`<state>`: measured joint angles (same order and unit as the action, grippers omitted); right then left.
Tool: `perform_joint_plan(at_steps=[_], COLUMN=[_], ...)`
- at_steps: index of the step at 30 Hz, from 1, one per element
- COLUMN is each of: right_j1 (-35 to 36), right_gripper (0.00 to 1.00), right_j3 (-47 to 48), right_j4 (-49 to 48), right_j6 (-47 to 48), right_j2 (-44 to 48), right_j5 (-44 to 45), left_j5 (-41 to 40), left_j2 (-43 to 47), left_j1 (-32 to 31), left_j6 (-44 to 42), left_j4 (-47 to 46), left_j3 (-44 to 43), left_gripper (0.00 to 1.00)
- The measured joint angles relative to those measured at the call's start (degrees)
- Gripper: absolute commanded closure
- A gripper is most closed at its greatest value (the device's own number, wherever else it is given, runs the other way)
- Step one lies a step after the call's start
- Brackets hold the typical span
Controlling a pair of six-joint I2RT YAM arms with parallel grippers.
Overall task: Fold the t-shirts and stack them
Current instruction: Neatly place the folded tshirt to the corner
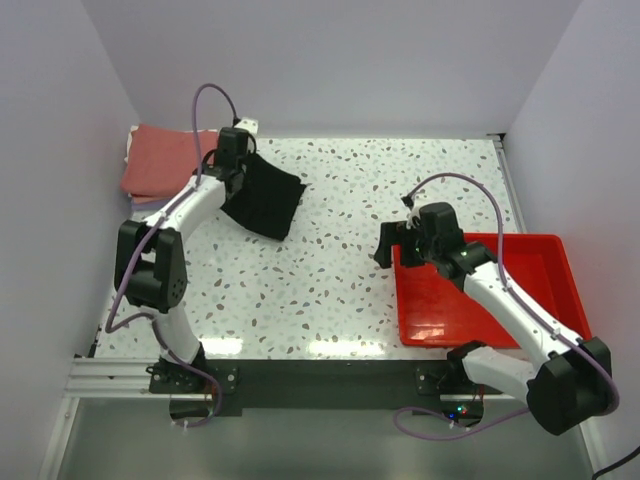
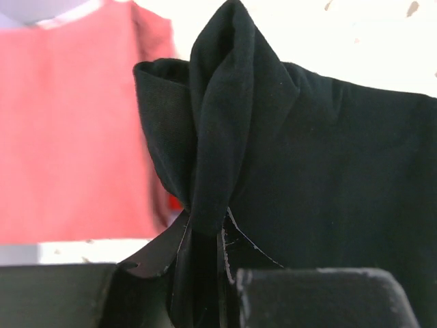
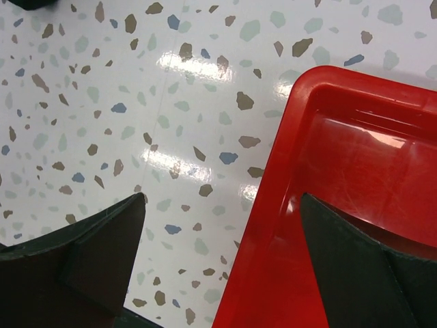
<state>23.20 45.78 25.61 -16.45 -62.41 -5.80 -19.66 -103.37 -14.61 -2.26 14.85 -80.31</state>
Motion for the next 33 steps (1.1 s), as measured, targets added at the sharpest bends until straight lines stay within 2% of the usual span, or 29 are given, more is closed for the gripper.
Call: perform_joint_plan(at_steps=[6,12,21,33], right_j1=[0.0,0.0,0.0,0.0], right_gripper=[0.01,0.01,0.01,0.01], right_j3=[-0.09,-0.09,-0.09,0.0], right_j4=[-0.35,-0.42,-0.63,-0.7], right_j6=[-0.02,-0.07,-0.07,-0.09], right_j2=[-2.19,-4.26,-6.62,-9.62], right_j5=[0.83,1.36,2.05,2.32], left_j5=[-2.6,-2.91,-1.92,1.29], left_j2=[-1.81,-4.98,-7.41,-5.35], left_j1=[1.9,5.33,10.54,10.91], left_j6=[-10.47,-15.56,-17.9,-18.21], left_j4=[-0.68,-1.6,-1.99,-3.28], left_j3=[-4.72,-9.22,-15.28,-16.33], left_gripper=[1.0,1.0,1.0,1.0])
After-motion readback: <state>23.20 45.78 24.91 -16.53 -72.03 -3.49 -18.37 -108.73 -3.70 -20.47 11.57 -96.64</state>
